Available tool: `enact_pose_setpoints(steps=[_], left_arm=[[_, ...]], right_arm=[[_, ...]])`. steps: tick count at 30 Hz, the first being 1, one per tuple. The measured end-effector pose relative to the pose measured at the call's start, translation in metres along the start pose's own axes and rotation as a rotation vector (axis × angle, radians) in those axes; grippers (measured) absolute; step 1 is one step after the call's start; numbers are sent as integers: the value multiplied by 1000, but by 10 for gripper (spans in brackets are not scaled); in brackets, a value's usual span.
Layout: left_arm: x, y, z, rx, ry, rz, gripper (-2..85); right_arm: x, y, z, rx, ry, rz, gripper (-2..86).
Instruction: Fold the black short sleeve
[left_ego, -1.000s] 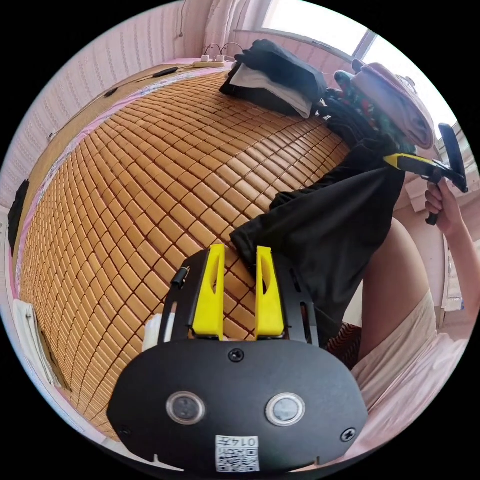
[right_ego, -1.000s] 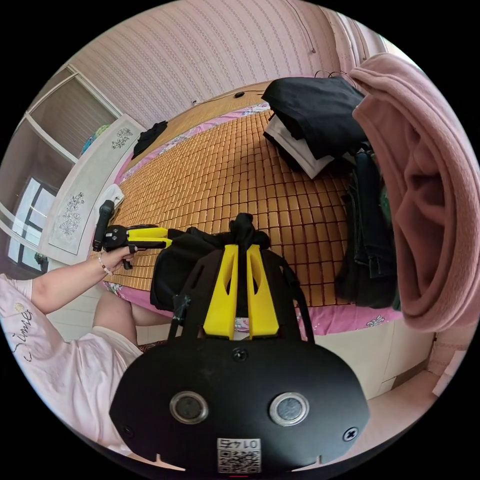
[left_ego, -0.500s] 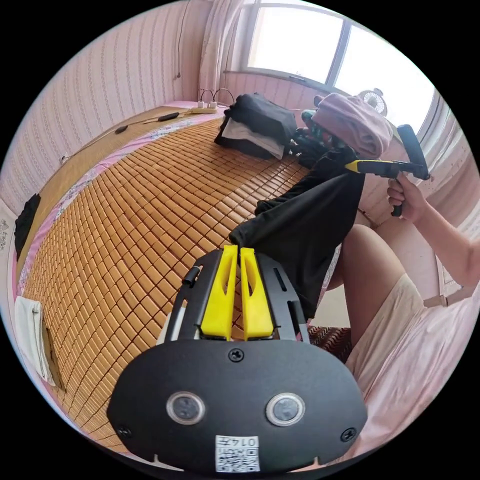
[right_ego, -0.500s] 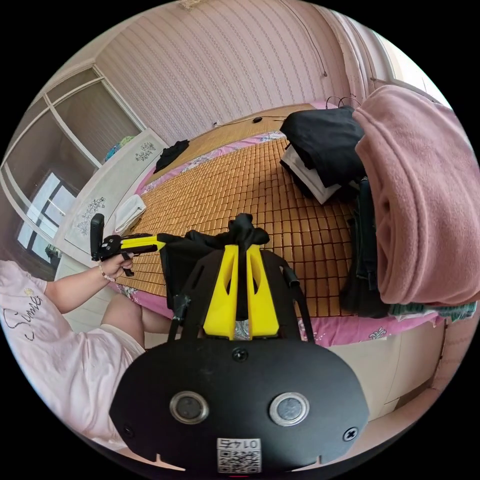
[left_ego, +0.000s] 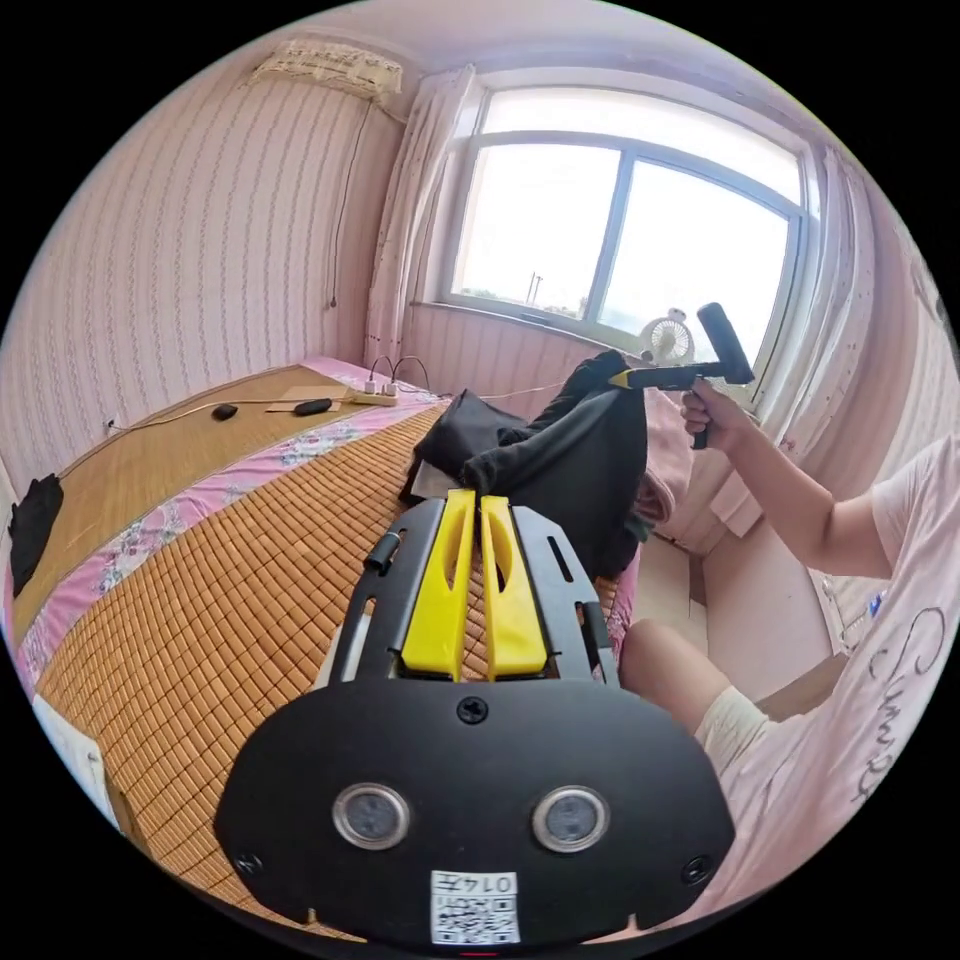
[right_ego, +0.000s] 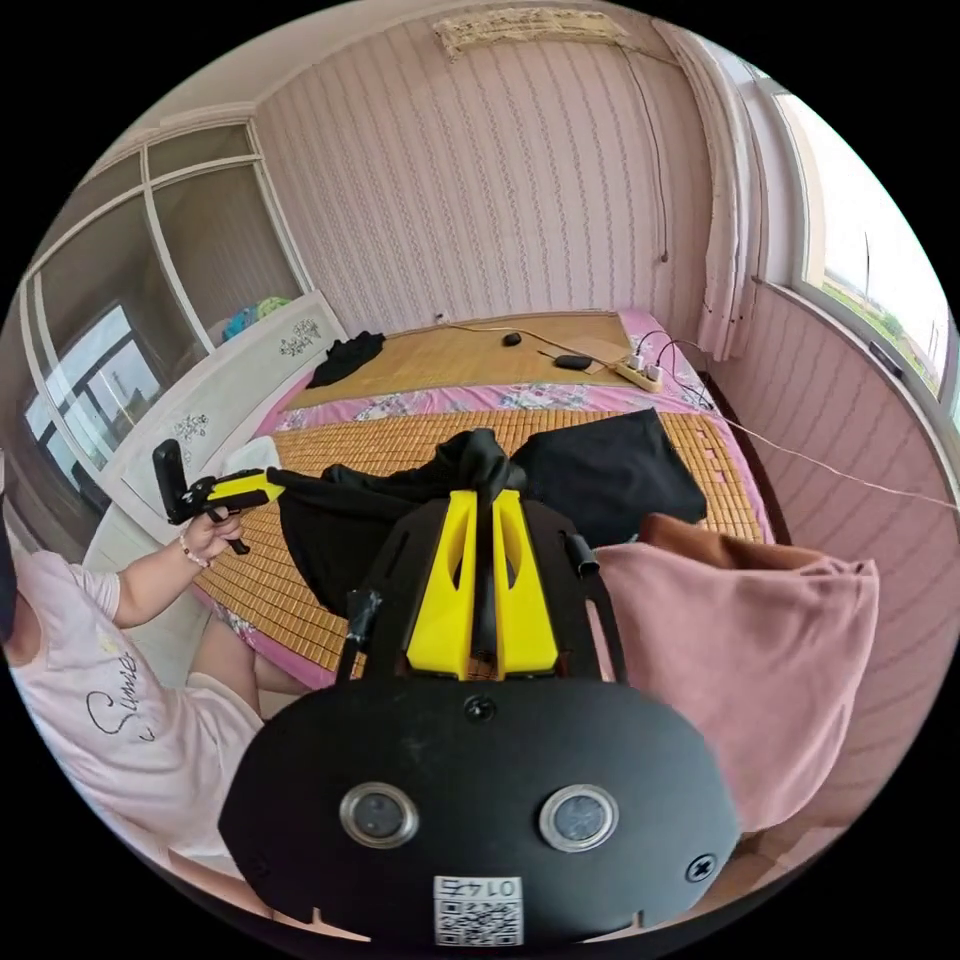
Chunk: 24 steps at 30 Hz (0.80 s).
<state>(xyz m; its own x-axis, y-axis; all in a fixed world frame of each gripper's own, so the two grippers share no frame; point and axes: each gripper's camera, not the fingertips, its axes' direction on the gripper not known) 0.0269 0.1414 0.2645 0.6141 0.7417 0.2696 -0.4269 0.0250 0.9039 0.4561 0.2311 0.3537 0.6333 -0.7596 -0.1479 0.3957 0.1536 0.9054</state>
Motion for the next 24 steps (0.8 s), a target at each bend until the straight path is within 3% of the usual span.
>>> enact_pose_setpoints(steps=[5, 9, 14, 21, 24], left_arm=[[-65, -83, 122, -40, -65, -187, 34], [-111, -71, 201, -272, -164, -327, 65], [-119, -26, 206, -263, -67, -326, 52], [-79, -3, 255, -355, 69, -234, 64], [-71, -1, 286, -405, 84, -251, 68]], right_arm=[[86, -145, 103, -214, 228, 150, 79], [99, -145, 177, -316, 291, 232, 95], [92, -121, 269, -529, 398, 115, 102], [109, -111, 369, -824, 442, 113, 117], [105, -108, 403, -844, 370, 76, 48]])
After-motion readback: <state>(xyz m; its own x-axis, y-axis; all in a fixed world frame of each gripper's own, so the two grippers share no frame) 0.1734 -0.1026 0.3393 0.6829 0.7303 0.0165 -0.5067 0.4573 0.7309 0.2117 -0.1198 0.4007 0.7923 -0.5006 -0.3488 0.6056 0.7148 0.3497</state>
